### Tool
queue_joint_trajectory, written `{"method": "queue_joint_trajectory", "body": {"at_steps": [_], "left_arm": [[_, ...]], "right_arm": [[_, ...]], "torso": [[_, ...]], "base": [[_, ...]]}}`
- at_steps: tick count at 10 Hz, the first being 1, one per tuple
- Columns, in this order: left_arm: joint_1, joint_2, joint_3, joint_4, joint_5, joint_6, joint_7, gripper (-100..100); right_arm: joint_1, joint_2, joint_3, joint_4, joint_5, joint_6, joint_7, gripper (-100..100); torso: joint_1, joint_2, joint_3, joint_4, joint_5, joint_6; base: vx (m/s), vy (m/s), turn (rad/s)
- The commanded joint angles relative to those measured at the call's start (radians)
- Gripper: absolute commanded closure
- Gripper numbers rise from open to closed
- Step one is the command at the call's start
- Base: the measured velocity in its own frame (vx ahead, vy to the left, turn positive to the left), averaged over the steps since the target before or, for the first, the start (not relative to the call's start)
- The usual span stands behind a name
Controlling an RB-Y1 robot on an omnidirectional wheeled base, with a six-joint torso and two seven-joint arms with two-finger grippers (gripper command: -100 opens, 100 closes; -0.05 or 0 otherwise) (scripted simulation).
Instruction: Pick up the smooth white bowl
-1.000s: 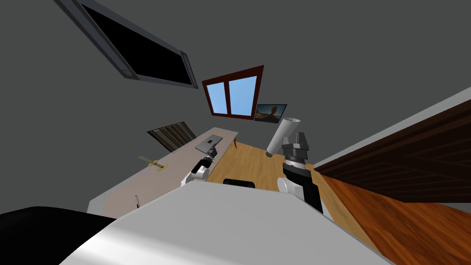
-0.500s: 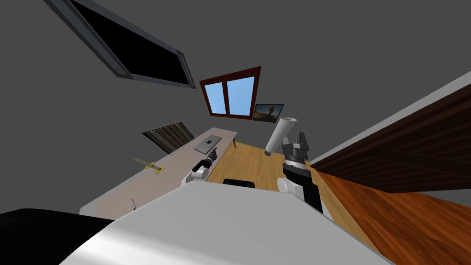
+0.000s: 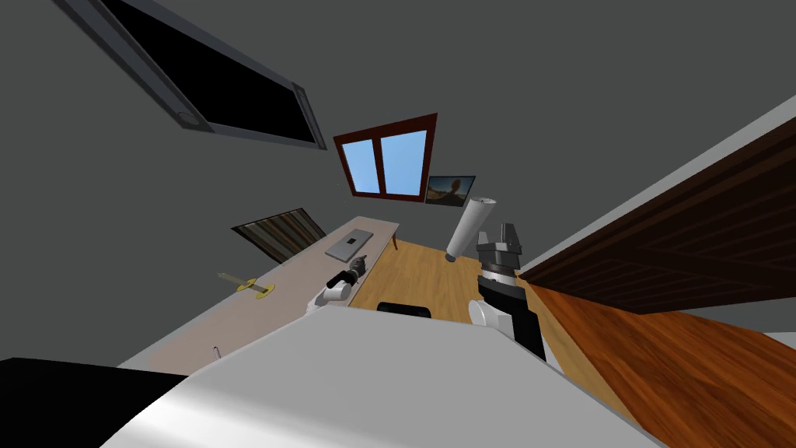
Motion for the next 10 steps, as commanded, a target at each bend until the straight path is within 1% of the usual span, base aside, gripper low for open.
{"method": "queue_joint_trajectory", "body": {"at_steps": [1, 2, 3, 4, 5, 6, 7, 8, 9, 10], "left_arm": [[-0.025, 0.017, -0.018, 0.050, 0.045, 0.026, -0.018, -100], [-0.025, 0.017, -0.018, 0.067, 0.045, 0.026, -0.018, -100], [-0.044, 0.030, -0.029, 0.098, 0.080, 0.053, -0.034, -100], [-0.062, 0.042, -0.040, 0.145, 0.114, 0.079, -0.049, -100], [-0.062, 0.042, -0.040, 0.152, 0.114, 0.079, -0.049, -100], [-0.080, 0.055, -0.051, 0.176, 0.147, 0.105, -0.065, -100], [-0.080, 0.055, -0.051, 0.192, 0.147, 0.105, -0.065, -100], [-0.096, 0.067, -0.062, 0.224, 0.179, 0.129, -0.080, -100], [-0.096, 0.067, -0.062, 0.229, 0.179, 0.129, -0.080, -100], [-0.112, 0.079, -0.072, 0.261, 0.208, 0.153, -0.095, -100]], "right_arm": [[0.000, 0.000, 0.000, 0.000, 0.000, 0.000, 0.000, 0], [0.000, 0.000, 0.000, 0.000, 0.000, 0.000, 0.000, 0], [0.000, 0.000, 0.000, 0.000, 0.000, 0.000, 0.000, 0], [0.000, 0.000, 0.000, 0.000, 0.000, 0.000, 0.000, 0], [0.000, 0.000, 0.000, 0.000, 0.000, 0.000, 0.000, 0], [0.000, 0.000, 0.000, 0.000, 0.000, 0.000, 0.000, 0], [0.000, 0.000, 0.000, 0.000, 0.000, 0.000, 0.000, 0], [0.000, 0.000, 0.000, 0.000, 0.000, 0.000, 0.000, 0], [0.000, 0.000, 0.000, 0.000, 0.000, 0.000, 0.000, 0], [0.000, 0.000, 0.000, 0.000, 0.000, 0.000, 0.000, 0]], "torso": [[0.000, 0.000, 0.000, 0.000, 0.000, 0.000], [0.000, 0.000, 0.000, 0.000, 0.000, 0.000], [0.000, 0.000, 0.000, 0.000, 0.000, 0.000], [0.000, -0.001, 0.000, 0.000, 0.000, 0.000], [0.001, -0.001, 0.000, 0.000, 0.000, 0.000], [0.000, -0.001, 0.000, 0.000, 0.000, 0.000], [0.000, -0.001, 0.000, 0.000, 0.000, 0.000], [0.000, -0.001, 0.000, 0.000, 0.000, 0.000], [0.001, -0.001, 0.000, 0.000, 0.000, 0.000], [0.000, -0.001, 0.000, 0.000, 0.000, 0.000]], "base": [[0.002, 0.023, -0.053], [0.003, 0.020, -0.036], [0.000, 0.024, -0.055], [0.005, 0.037, -0.105], [0.005, 0.033, -0.034], [0.008, 0.030, -0.058], [0.006, 0.026, -0.035], [0.005, 0.036, -0.043], [0.005, 0.029, -0.033], [0.007, 0.027, -0.058]]}}
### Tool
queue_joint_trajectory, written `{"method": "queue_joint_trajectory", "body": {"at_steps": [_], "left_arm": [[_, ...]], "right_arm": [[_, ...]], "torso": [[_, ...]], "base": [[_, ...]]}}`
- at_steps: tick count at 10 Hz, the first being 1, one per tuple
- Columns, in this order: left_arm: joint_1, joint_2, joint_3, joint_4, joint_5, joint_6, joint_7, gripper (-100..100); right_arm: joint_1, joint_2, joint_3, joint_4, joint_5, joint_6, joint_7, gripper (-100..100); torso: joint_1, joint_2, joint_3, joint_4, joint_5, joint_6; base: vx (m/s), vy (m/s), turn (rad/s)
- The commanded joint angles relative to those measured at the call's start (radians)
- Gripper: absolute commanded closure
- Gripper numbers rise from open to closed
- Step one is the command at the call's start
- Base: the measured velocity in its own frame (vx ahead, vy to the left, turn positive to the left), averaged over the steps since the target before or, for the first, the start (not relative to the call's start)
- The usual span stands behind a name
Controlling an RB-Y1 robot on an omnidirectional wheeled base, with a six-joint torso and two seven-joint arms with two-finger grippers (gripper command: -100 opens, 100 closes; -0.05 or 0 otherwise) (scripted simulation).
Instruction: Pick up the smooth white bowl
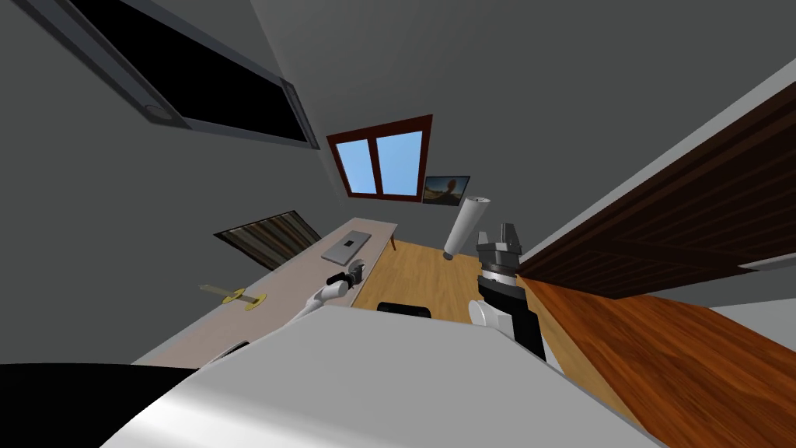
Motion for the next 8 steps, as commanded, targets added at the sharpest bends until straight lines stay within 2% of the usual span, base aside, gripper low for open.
{"method": "queue_joint_trajectory", "body": {"at_steps": [1, 4, 8], "left_arm": [[-0.021, 0.016, -0.015, 0.050, 0.041, 0.033, -0.023, -100], [-0.059, 0.047, -0.040, 0.136, 0.112, 0.090, -0.061, -100], [-0.092, 0.079, -0.069, 0.220, 0.180, 0.149, -0.100, -100]], "right_arm": [[0.000, 0.000, 0.000, 0.000, 0.000, 0.000, 0.000, 0], [0.000, 0.000, 0.000, 0.000, 0.000, 0.000, 0.000, 0], [0.000, 0.000, 0.000, 0.000, 0.000, 0.000, 0.000, 0]], "torso": [[0.000, 0.000, 0.000, 0.000, 0.000, 0.000], [0.003, 0.000, 0.000, 0.000, 0.001, 0.000], [0.002, -0.001, -0.001, 0.000, 0.001, 0.000]], "base": [[0.010, 0.040, -0.093], [0.017, 0.067, -0.070], [0.032, 0.066, -0.048]]}}
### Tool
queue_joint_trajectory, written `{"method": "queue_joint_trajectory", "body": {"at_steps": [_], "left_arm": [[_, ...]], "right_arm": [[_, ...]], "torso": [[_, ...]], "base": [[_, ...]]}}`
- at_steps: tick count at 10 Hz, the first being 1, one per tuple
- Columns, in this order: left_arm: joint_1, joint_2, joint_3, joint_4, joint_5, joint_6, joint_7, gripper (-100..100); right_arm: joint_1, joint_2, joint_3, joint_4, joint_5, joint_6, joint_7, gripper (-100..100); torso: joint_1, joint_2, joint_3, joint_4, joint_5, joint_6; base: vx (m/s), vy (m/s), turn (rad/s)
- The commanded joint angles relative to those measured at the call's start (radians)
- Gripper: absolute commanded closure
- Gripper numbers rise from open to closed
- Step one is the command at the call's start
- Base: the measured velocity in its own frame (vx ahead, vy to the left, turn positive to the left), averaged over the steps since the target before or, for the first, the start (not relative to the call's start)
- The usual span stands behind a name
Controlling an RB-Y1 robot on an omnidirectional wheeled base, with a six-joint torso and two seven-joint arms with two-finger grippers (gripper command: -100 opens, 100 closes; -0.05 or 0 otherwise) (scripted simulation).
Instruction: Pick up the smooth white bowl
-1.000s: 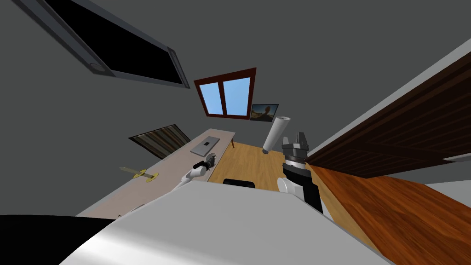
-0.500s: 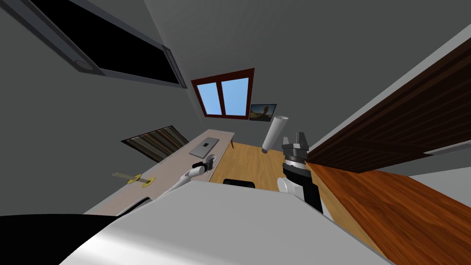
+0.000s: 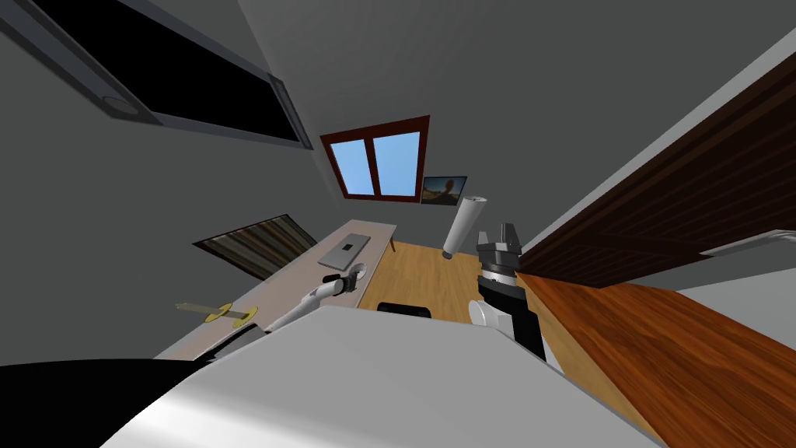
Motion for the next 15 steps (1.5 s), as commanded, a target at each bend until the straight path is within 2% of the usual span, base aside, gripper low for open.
{"method": "queue_joint_trajectory", "body": {"at_steps": [1, 2, 3, 6, 7, 8, 12, 13, 14, 15], "left_arm": [[0.000, 0.000, 0.000, 0.000, 0.000, 0.000, 0.000, -100], [-0.002, 0.001, -0.001, 0.004, 0.003, 0.003, -0.004, 0], [-0.004, -0.032, 0.005, 0.028, -0.028, -0.017, 0.004, -100], [-0.008, -0.081, 0.013, 0.064, -0.075, -0.047, 0.015, -100], [-0.005, -0.070, 0.012, 0.051, -0.070, -0.038, 0.017, -100], [-0.005, -0.072, 0.013, 0.052, -0.072, -0.039, 0.018, 100], [-0.005, -0.072, 0.013, 0.052, -0.071, -0.039, 0.020, 100], [-0.005, -0.072, 0.013, 0.052, -0.071, -0.038, 0.020, 0], [-0.005, -0.040, 0.006, 0.034, -0.036, -0.022, 0.005, 100], [-0.004, -0.032, 0.005, 0.028, -0.028, -0.017, 0.004, 100]], "right_arm": [[0.000, 0.000, 0.000, 0.000, 0.000, 0.000, 0.000, 0], [0.000, 0.000, 0.000, 0.000, 0.000, 0.000, 0.000, 0], [0.000, 0.000, 0.000, 0.000, 0.000, 0.000, 0.000, 0], [0.000, 0.000, 0.000, 0.000, 0.000, 0.000, 0.000, 0], [0.000, 0.000, 0.000, 0.000, 0.000, 0.000, 0.000, 0], [0.000, 0.000, 0.000, 0.000, 0.000, 0.000, 0.000, 0], [0.000, 0.000, 0.000, 0.000, 0.000, 0.000, 0.000, 0], [0.000, 0.000, 0.000, 0.000, 0.000, 0.000, 0.000, 0], [0.000, 0.000, 0.000, 0.000, 0.000, 0.000, 0.000, 0], [0.000, 0.000, 0.000, 0.000, 0.000, 0.000, 0.000, 0]], "torso": [[0.000, 0.000, 0.000, 0.000, 0.000, 0.000], [-0.002, 0.001, 0.000, 0.000, 0.000, 0.000], [-0.004, 0.002, 0.001, 0.000, -0.001, 0.000], [-0.002, 0.001, 0.000, 0.000, 0.000, 0.000], [-0.001, 0.001, 0.001, 0.000, 0.000, 0.000], [-0.003, 0.002, 0.001, 0.000, 0.000, 0.000], [-0.006, 0.003, 0.002, 0.001, -0.002, 0.001], [-0.006, 0.003, 0.002, 0.001, -0.002, 0.001], [-0.006, 0.003, 0.002, 0.001, -0.002, 0.001], [-0.008, 0.004, 0.002, 0.001, -0.003, 0.000]], "base": [[0.023, 0.042, -0.014], [0.004, 0.008, 0.001], [0.024, 0.041, -0.034], [0.030, 0.062, -0.046], [0.009, 0.029, -0.009], [0.002, 0.006, 0.000], [-0.001, 0.000, 0.003], [0.000, 0.000, 0.000], [-0.011, -0.040, 0.045], [-0.028, -0.070, 0.056]]}}
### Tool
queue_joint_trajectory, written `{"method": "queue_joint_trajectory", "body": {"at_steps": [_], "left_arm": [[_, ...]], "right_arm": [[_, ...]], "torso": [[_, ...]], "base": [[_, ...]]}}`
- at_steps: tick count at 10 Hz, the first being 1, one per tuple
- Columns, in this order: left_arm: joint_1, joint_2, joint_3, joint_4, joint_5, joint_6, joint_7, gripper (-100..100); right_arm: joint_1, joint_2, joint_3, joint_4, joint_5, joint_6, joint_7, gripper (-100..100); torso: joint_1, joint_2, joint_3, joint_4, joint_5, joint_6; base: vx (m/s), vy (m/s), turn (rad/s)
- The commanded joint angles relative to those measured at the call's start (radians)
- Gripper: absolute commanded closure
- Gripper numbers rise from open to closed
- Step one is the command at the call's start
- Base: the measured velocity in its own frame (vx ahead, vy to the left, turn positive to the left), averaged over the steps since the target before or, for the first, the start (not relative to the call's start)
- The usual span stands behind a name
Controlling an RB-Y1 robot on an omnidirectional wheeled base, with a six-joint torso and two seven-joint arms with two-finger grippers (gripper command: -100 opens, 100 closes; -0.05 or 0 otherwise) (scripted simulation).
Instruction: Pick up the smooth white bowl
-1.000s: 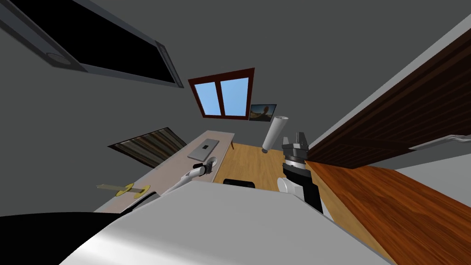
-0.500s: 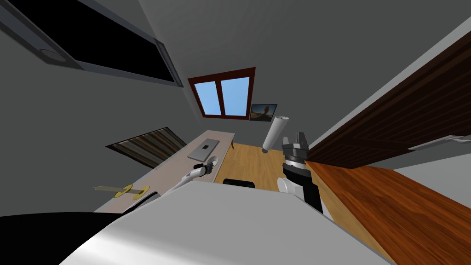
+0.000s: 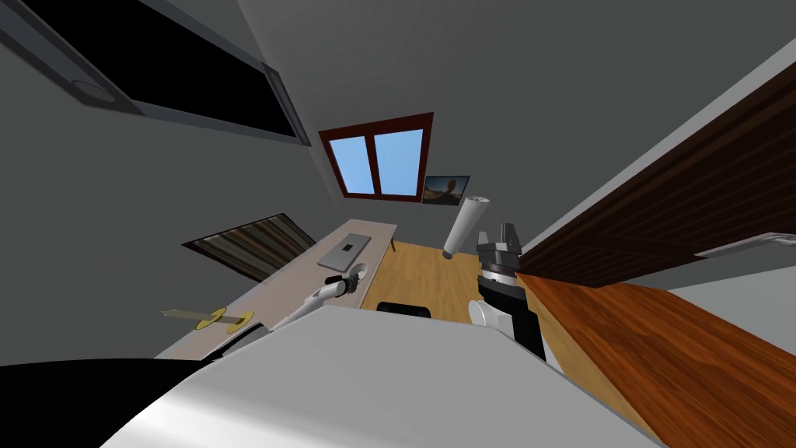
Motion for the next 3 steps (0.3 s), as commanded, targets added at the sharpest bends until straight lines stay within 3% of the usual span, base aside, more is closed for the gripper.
{"method": "queue_joint_trajectory", "body": {"at_steps": [1, 2, 3], "left_arm": [[0.005, 0.032, -0.005, -0.028, 0.027, 0.021, -0.007, 100], [0.000, 0.018, -0.005, -0.010, 0.021, 0.008, -0.010, 100], [0.001, 0.020, -0.005, -0.011, 0.024, 0.011, -0.011, 0]], "right_arm": [[0.000, 0.000, 0.000, 0.000, 0.000, 0.000, 0.000, 0], [0.000, 0.000, 0.000, 0.000, 0.000, 0.000, 0.000, 0], [0.000, 0.000, 0.000, 0.000, 0.000, 0.000, 0.000, 0]], "torso": [[0.000, 0.000, 0.000, 0.000, 0.000, 0.000], [-0.001, 0.001, 0.001, 0.000, 0.000, 0.000], [0.001, 0.000, 0.000, 0.000, 0.000, 0.000]], "base": [[-0.046, -0.079, 0.035], [-0.022, -0.034, 0.014], [-0.004, -0.007, 0.000]]}}
